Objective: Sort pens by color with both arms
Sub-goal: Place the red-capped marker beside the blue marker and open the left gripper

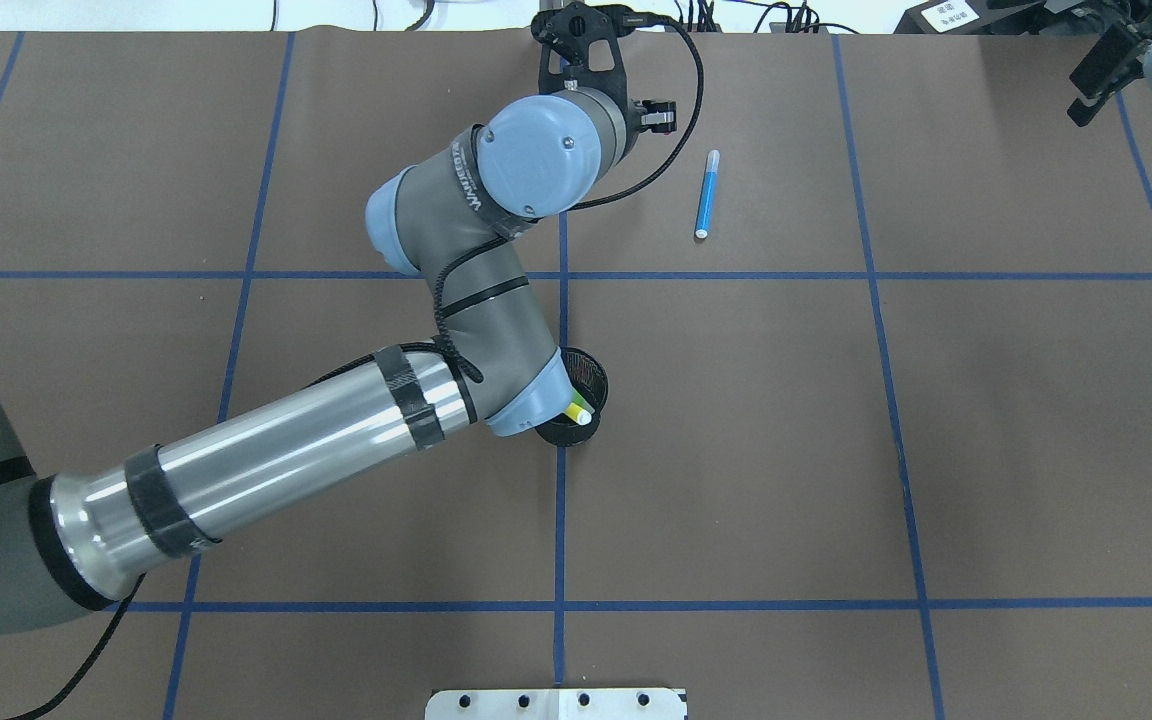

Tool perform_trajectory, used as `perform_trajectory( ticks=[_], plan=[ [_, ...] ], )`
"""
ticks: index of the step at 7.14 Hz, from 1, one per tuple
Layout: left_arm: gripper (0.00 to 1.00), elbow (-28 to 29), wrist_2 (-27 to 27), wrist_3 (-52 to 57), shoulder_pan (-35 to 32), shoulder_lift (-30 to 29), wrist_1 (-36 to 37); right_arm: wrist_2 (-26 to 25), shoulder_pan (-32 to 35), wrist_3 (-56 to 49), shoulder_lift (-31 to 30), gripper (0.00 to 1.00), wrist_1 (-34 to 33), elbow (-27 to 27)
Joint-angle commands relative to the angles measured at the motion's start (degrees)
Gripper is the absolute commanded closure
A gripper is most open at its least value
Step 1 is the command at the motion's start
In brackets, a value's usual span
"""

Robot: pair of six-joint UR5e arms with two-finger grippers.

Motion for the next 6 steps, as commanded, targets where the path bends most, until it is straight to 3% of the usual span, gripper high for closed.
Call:
perform_trajectory(
  ticks=[1,2,5,6],
  plan=[
    [1.00,10.3,2.4,0.0,1.2,-4.1,-3.0,0.1,0.0,0.3,0.1,0.00,0.1,-0.4],
    [1.00,16.5,4.7,0.0,2.0,-7.5,-6.4,0.1,0.0,0.8,0.1,0.00,0.1,-0.4],
    [1.00,21.8,6.0,0.0,2.1,-10.4,-8.8,0.2,0.0,0.9,0.1,0.00,0.3,-0.4],
    [0.88,21.9,6.0,0.0,2.7,-10.3,-8.9,0.2,0.0,0.9,0.1,0.00,0.4,-0.4]
  ],
)
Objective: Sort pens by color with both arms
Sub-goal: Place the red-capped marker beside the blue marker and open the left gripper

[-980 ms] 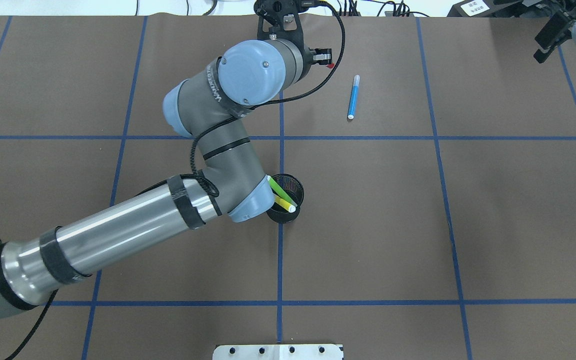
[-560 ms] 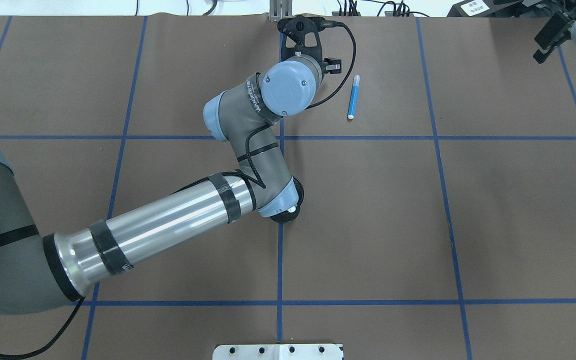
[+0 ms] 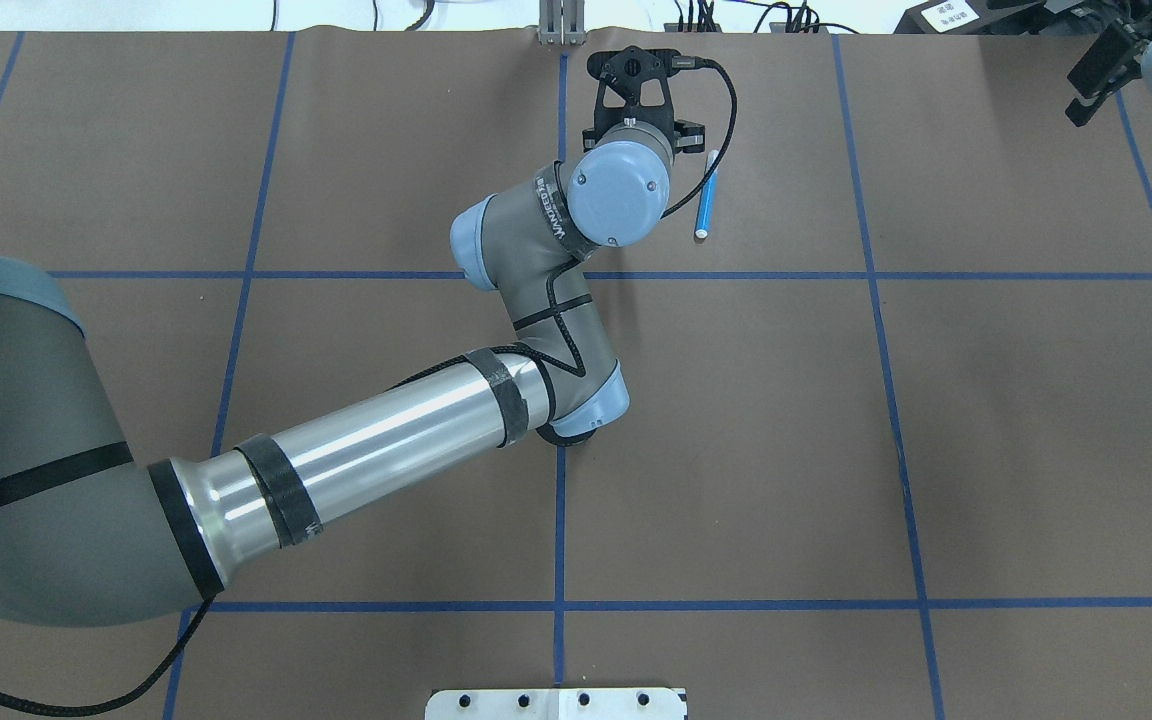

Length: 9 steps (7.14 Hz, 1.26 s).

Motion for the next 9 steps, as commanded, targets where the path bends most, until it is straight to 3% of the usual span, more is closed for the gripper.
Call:
perform_trajectory(
  ticks=[1,3,4,7,9],
  plan=[
    [0.72,1.0,1.3,0.0,1.2,-0.5,-0.3,-0.1,0.0,-0.1,-0.1,0.00,0.1,0.0],
    [0.19,0.8,1.8,-0.1,1.9,-0.5,-0.4,-0.2,0.0,-0.1,-0.1,0.00,0.1,0.0],
    [0.01,0.6,1.9,-0.1,2.2,-0.5,-0.4,-0.2,0.0,-0.1,-0.1,0.00,0.1,0.0],
    [0.00,-1.5,0.8,0.3,2.4,-0.3,-0.2,0.3,0.0,0.1,0.2,0.00,0.1,0.4],
    [0.00,-9.7,-1.3,3.9,2.2,1.2,5.6,1.4,0.0,5.2,0.8,0.00,0.5,0.8]
  ],
)
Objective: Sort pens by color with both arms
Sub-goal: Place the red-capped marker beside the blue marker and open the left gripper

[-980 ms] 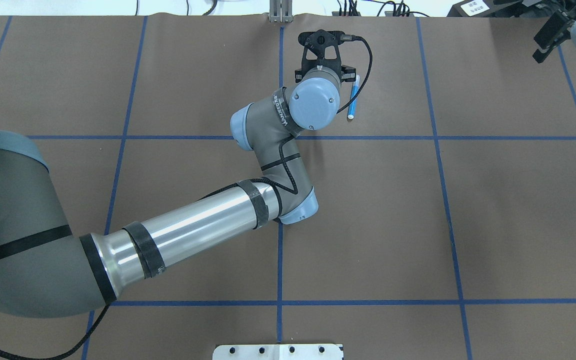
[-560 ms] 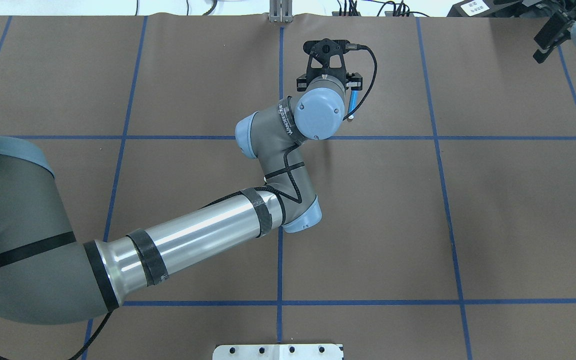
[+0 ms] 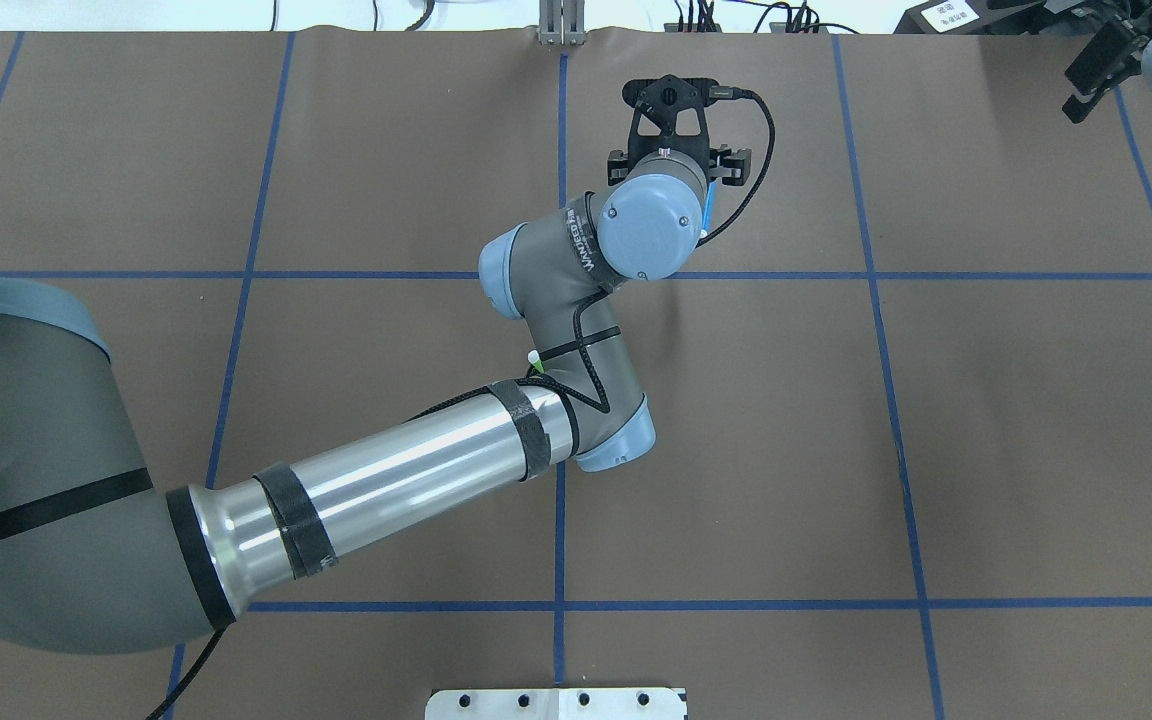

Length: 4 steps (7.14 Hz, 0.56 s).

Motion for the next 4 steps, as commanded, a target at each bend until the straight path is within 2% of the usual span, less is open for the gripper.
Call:
perform_trajectory(
  ticks=[1,2,4],
  plan=[
    [0.00,-12.9,-1.8,2.4,-0.4,1.7,15.8,1.1,0.0,5.9,0.7,0.00,0.3,0.9],
    [0.00,-19.0,-6.4,2.5,-1.3,1.8,25.1,1.1,-0.1,7.7,0.7,0.00,0.3,1.7],
    [0.00,-28.2,-14.5,6.7,-4.5,2.1,38.8,1.1,-0.6,12.4,1.1,0.00,0.4,3.1]
  ],
)
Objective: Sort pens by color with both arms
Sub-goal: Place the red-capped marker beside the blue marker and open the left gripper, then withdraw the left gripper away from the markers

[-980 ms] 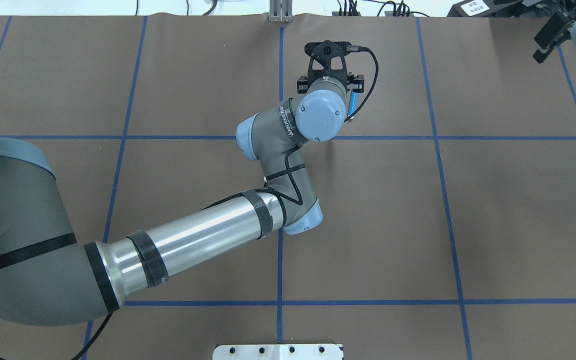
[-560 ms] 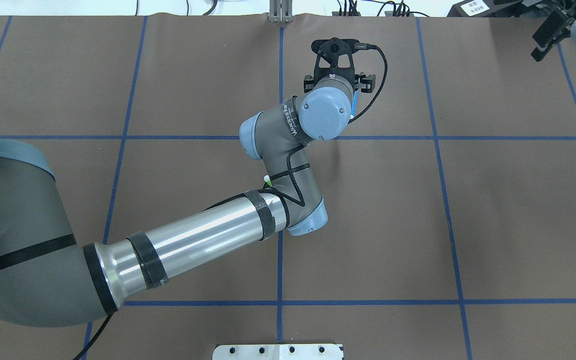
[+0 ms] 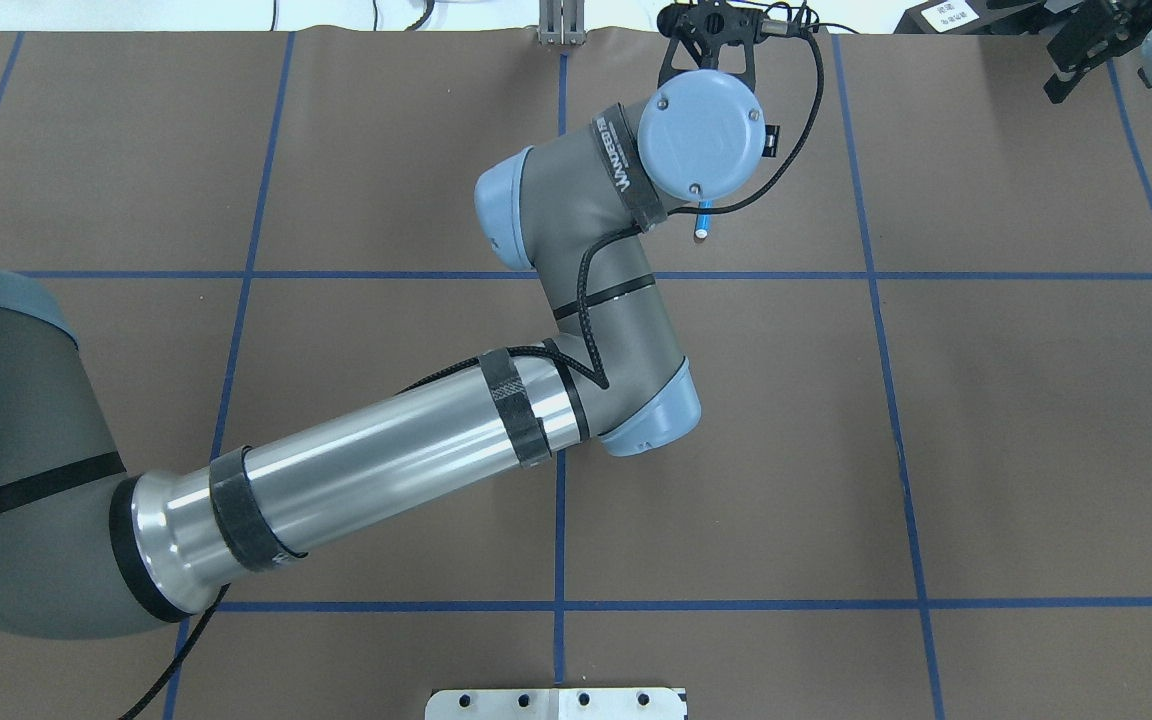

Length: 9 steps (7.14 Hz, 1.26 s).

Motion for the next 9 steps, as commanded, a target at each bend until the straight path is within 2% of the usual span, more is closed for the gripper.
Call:
perform_trajectory(
  ticks=[1,3,5,7,9],
  plan=[
    [0.00,-13.4,-7.7,5.8,-3.8,1.6,18.3,0.0,-1.2,7.8,0.7,0.00,1.5,2.2],
    [0.00,-26.9,-17.9,15.4,-11.0,7.4,30.1,0.2,-5.1,21.8,0.9,0.00,10.5,2.2],
    [0.00,-34.7,-26.2,29.7,-19.8,13.0,40.0,-0.3,-10.0,32.1,3.7,0.00,12.5,2.3],
    [0.00,-35.4,-36.8,45.6,-27.6,19.0,42.2,-0.8,-14.0,39.7,7.0,0.00,12.5,2.4],
    [0.00,-35.5,-44.6,53.1,-31.4,26.2,42.2,-0.3,-18.0,41.9,8.6,0.00,12.0,2.5]
  ],
)
